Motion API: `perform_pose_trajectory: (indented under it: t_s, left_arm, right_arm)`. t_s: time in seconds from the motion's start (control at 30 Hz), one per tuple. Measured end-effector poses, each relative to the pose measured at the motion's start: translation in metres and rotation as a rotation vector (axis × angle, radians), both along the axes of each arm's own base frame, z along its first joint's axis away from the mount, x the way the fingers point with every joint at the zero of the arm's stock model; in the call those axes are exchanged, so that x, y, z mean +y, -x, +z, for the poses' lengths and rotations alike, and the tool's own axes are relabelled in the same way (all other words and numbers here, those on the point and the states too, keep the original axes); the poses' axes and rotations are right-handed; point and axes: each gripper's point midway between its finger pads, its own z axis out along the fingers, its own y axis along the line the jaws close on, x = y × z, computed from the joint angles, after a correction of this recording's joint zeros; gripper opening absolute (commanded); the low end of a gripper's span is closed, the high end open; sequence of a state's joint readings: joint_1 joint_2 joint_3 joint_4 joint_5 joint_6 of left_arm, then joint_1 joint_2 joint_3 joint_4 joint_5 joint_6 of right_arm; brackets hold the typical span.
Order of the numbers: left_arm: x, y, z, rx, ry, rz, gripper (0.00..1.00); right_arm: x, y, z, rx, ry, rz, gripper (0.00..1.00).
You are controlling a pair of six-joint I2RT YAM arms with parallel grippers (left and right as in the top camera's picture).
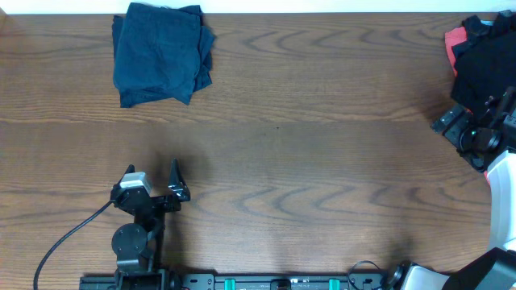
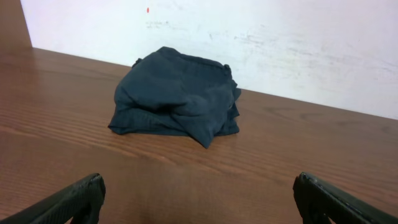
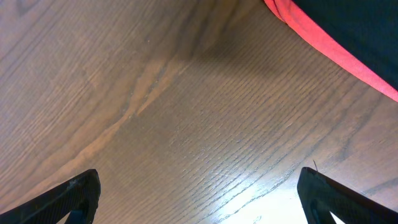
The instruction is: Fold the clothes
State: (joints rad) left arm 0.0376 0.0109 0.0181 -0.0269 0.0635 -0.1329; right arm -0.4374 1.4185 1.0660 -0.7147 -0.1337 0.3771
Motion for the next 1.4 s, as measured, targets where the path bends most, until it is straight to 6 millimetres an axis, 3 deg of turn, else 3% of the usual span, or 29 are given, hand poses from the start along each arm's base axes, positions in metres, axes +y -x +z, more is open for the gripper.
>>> perform_pose_trajectory:
  t_s: [0.4,0.57,0.73,0.97,1.2,1.4]
  left_arm:
    - [0.0,0.0,0.0,0.0,0.0,0.0,0.98]
    - [0.0,0.0,0.0,0.0,0.0,0.0,0.98]
    - [0.0,0.0,0.0,0.0,0.0,0.0,0.98]
    - [0.0,0.0,0.0,0.0,0.0,0.0,0.98]
    - [0.0,0.0,0.0,0.001,0.0,0.001,0.98]
    - [0.0,0.0,0.0,0.001,0.0,0.001,0.98]
  right_arm:
    - [0.0,0.001,0.002,-0.006,0.003,0.0,0.99]
    - [0.009,0.014,0.023,-0.075,0.035,0.007,0.99]
    - [0.038,0.037,0.049,-0.19,0.081,0.062,0.99]
    - [0.079,0.074,0.05,-0.301,0.12,0.16,0.99]
    - [0.116,0.082,0.065,-0.574,0.185,0.292,0.99]
    - [0.141,0.083,0.047,-0.732,0.218,0.406,0.99]
